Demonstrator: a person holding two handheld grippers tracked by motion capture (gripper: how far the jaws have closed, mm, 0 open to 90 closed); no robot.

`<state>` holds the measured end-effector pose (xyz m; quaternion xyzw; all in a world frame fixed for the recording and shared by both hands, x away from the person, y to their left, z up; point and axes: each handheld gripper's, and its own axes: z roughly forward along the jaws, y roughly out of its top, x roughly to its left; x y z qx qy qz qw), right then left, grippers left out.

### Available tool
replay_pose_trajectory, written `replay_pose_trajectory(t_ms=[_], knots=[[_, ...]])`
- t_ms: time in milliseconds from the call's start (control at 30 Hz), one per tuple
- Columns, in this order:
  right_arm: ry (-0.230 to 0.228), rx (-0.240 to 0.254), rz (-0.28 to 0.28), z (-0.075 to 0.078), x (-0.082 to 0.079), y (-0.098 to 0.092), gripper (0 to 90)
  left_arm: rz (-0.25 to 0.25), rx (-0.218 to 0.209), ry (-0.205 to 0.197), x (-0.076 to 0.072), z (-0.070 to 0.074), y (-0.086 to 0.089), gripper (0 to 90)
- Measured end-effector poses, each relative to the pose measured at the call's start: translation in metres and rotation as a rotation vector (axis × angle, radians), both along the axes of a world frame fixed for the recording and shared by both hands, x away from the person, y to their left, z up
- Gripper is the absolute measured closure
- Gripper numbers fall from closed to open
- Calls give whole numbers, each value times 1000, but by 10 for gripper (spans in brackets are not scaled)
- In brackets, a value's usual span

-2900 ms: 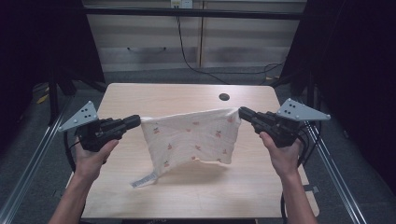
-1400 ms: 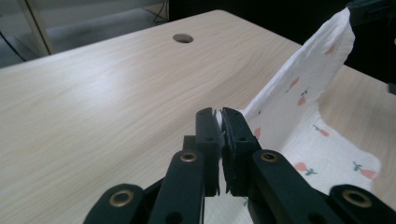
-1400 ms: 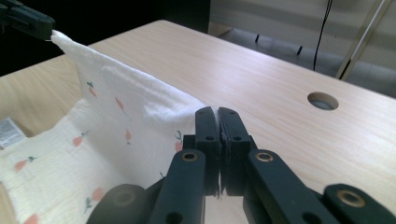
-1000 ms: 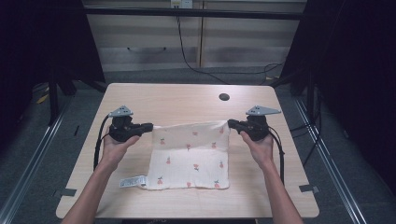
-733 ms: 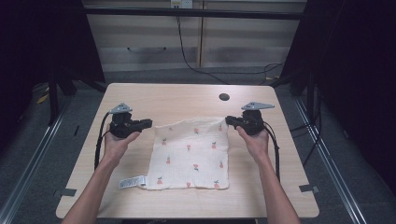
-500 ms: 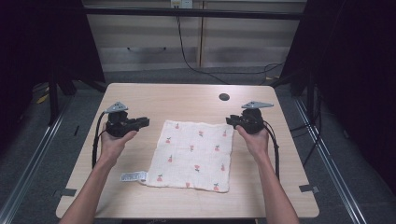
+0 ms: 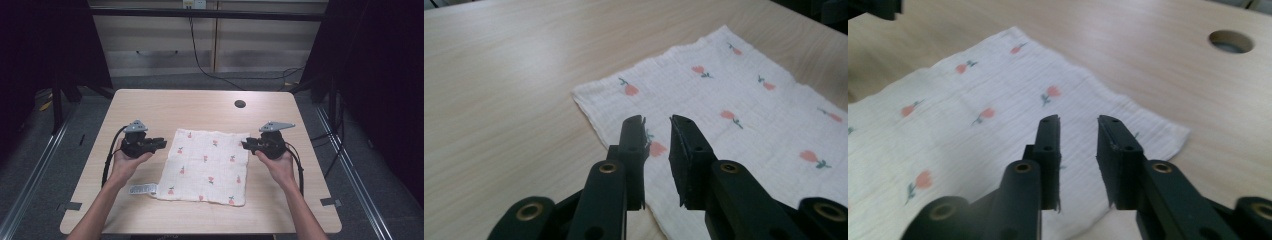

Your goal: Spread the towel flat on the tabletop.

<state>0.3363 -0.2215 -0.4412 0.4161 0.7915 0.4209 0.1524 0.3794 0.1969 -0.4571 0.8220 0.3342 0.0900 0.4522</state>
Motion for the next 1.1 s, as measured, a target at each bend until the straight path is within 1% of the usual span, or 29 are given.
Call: replay_pose_trajectory(t_ms=[33, 67, 133, 167, 200, 300, 333, 367, 400, 433, 467, 500, 533, 567, 600, 633, 667, 700, 733, 800, 833, 900, 967, 1000, 1033, 1067, 1100], knots=[[8, 3, 8, -3, -4, 1, 760, -18, 20, 1, -2, -6, -5, 763], [28, 6, 26, -8, -9, 3, 774, -32, 46, -5, -3, -9, -8, 763], [50, -5, 46, -15, -15, 7, 780, -53, 81, 10, -4, -17, -17, 769], [63, -13, 57, -20, -18, 9, 780, -60, 80, 15, -4, -19, -19, 771], [71, -10, 61, -24, -20, 11, 780, -62, 79, 21, -4, -21, -21, 774], [97, -7, 74, -37, -23, 16, 778, -69, 101, 31, -3, -28, -28, 775], [104, -15, 78, -42, -23, 17, 779, -65, 113, 33, -2, -30, -29, 775], [111, -16, 77, -44, -23, 18, 778, -51, 126, 45, -1, -34, -31, 775], [118, -21, 75, -48, -22, 19, 778, -49, 122, 52, 0, -37, -32, 775], [129, -13, 72, -49, -22, 19, 778, -51, 129, 56, 1, -40, -33, 776], [130, -13, 70, -50, -23, 19, 778, -58, 151, 60, 0, -42, -33, 777], [129, -16, 73, -51, -23, 19, 778, -61, 168, 49, -1, -44, -34, 778], [134, -13, 72, -51, -24, 20, 778, -65, 167, 52, -2, -44, -33, 780], [129, -22, 73, -52, -24, 20, 778, -61, 166, 57, -2, -44, -32, 784], [136, -23, 71, -53, -24, 19, 777, -62, 172, 57, -2, -43, -31, 789], [143, -23, 68, -54, -25, 18, 777, -59, 167, 58, -3, -44, -29, 794], [148, -23, 70, -55, -25, 17, 777, -62, 163, 55, -3, -44, -28, 797], [150, -20, 79, -56, -24, 17, 777, -65, 173, 45, -4, -44, -27, 798], [159, -32, 76, -57, -25, 18, 777, -61, 179, 39, -6, -44, -27, 800], [163, -46, 77, -60, -25, 18, 780, -64, 185, 37, -8, -44, -25, 802], [162, -42, 75, -60, -25, 17, 780, -60, 185, 37, -9, -43, -25, 802], [162, -40, 66, -60, -23, 16, 780, -67, 187, 49, -12, -43, -21, 802], [160, -38, 55, -60, -23, 14, 779, -58, 180, 58, -15, -43, -17, 802], [160, -35, 54, -60, -24, 13, 778, -60, 175, 61, -17, -43, -15, 801], [157, -36, 55, -61, -24, 12, 778, -59, 180, 59, -19, -42, -13, 801], [166, -28, 46, -61, -25, 11, 777, -70, 186, 62, -21, -42, -11, 801], [165, -33, 47, -60, -26, 11, 777, -68, 181, 62, -24, -42, -10, 801]])
